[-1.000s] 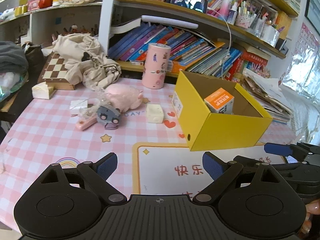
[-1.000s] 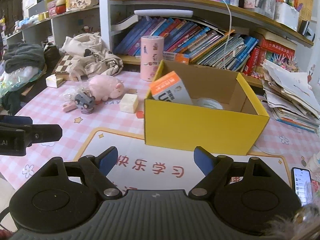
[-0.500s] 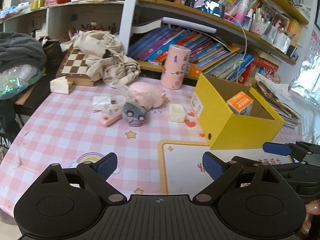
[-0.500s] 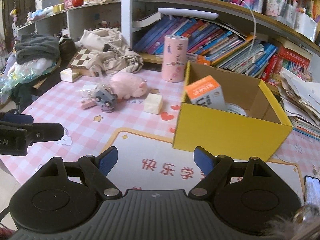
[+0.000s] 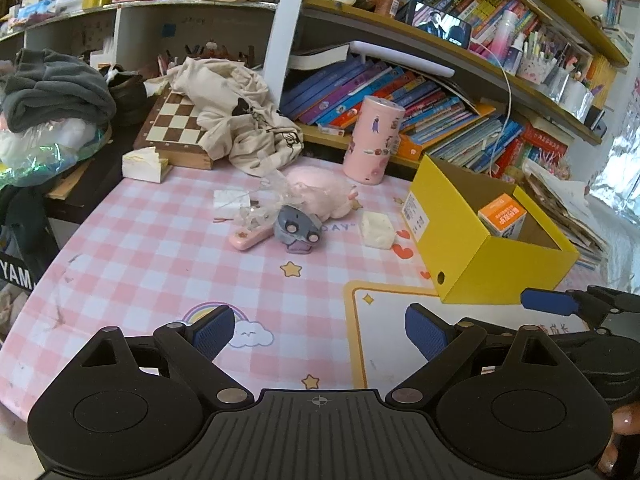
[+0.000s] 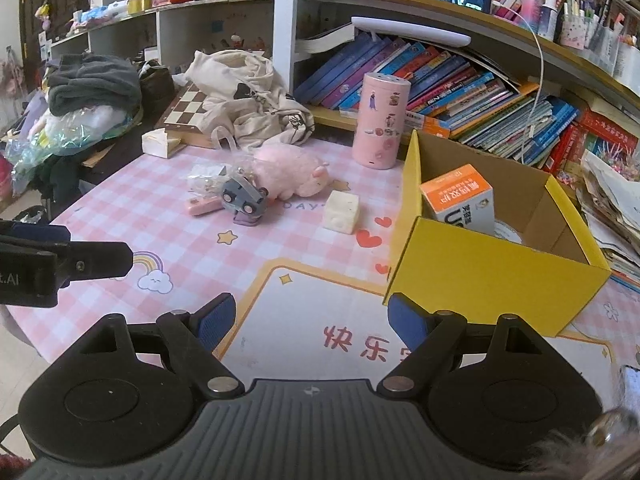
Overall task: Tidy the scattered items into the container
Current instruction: 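Withdraw both tools from the yellow box toward the remaining desk items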
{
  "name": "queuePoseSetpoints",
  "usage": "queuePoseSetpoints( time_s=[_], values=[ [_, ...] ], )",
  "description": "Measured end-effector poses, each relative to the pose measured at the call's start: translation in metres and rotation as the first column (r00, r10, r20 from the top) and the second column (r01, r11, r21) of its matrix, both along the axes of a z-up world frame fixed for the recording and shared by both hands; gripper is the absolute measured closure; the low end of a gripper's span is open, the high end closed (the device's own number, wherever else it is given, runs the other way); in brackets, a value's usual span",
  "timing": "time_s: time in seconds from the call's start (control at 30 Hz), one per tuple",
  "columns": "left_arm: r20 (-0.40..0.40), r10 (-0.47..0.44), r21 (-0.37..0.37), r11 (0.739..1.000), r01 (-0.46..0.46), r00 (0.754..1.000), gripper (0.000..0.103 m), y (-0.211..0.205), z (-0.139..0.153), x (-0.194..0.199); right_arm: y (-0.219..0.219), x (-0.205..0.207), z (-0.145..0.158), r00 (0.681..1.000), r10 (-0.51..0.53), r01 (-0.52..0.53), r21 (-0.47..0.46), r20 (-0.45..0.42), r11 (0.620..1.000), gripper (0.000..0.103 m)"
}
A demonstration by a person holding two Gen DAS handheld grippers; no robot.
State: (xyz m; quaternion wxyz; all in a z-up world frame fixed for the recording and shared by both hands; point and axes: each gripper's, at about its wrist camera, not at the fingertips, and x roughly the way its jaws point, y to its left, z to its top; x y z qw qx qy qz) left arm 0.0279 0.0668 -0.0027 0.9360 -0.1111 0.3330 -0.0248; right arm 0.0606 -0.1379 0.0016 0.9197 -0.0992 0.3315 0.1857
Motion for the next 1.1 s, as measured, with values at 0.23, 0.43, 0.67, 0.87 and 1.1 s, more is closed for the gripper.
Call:
queuePoseSetpoints(
  time_s=[0.23,0.43,0.67,0.87,1.1],
  values=[
    [-0.011,0.027,-0.025,0.999,-0.027,1.000,0.009,0.006,-0.007,0.009,0.010,0.008,-0.006,0.999,0.040,-0.040,-0.026,-0.010,0.999,0.021],
    [-0.028,0.052,-0.025,0.998,-0.053,0.998,0.009,0.011,-0.012,0.023,0.017,0.028,-0.012,0.997,0.074,-0.075,-0.029,-0.025,0.997,0.022],
    [-0.035,0.105,-0.003,0.994,-0.105,0.994,0.009,0.019,-0.016,0.046,0.033,0.061,-0.019,0.991,0.131,-0.132,-0.029,-0.035,0.991,0.022],
    [-0.065,0.128,0.030,0.991,-0.127,0.990,0.011,0.029,-0.028,0.073,0.048,0.093,-0.031,0.982,0.174,-0.176,-0.015,-0.067,0.984,0.023],
    [-0.098,0.136,0.052,0.990,-0.132,0.986,0.037,0.044,-0.039,0.109,0.069,0.126,-0.043,0.972,0.217,-0.218,0.001,-0.088,0.976,0.023]
  ],
)
